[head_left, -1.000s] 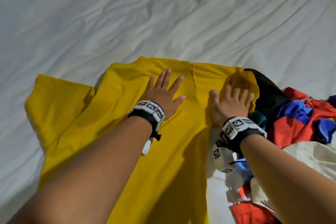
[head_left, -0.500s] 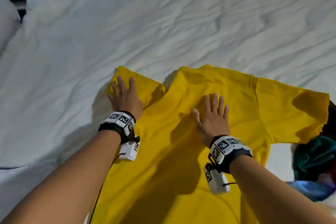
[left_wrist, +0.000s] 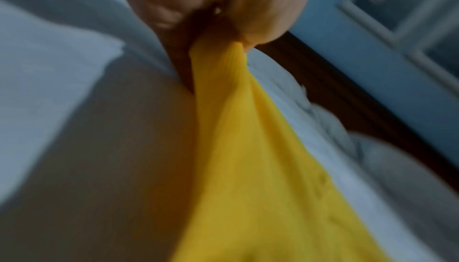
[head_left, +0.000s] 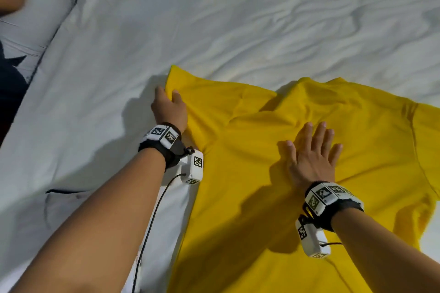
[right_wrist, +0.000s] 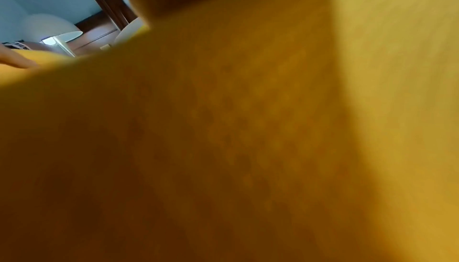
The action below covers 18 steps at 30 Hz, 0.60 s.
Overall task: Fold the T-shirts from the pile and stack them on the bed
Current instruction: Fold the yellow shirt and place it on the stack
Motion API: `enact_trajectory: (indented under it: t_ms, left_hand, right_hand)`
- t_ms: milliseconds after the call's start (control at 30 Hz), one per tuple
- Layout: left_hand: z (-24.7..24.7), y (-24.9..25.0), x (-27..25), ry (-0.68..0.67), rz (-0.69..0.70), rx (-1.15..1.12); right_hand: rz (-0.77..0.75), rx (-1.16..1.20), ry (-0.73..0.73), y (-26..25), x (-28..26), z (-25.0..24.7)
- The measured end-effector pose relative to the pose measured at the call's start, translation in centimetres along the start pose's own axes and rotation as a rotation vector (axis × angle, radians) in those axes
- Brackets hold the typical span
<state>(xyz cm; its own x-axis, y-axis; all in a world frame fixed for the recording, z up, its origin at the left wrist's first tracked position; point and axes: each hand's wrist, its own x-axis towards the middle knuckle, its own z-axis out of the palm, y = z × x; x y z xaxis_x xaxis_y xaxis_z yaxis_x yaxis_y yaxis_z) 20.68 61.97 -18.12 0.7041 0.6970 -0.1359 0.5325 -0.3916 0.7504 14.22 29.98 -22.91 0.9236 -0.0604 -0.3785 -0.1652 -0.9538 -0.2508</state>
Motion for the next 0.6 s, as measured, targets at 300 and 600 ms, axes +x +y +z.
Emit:
enact_trajectory:
  t_ms: [300,600]
  left_hand:
    - [-3.7,-5.0,0.3,-0.031,0.081,0.274]
    - [-1.2,-0.7,-1.8,-0.089,0.277,0.818]
  right_hand:
    - [0.019,-0.034,0.019,-0.6,0.1,0.7]
    - [0.041,-0.048,0.097,-0.9,1.0,-1.3]
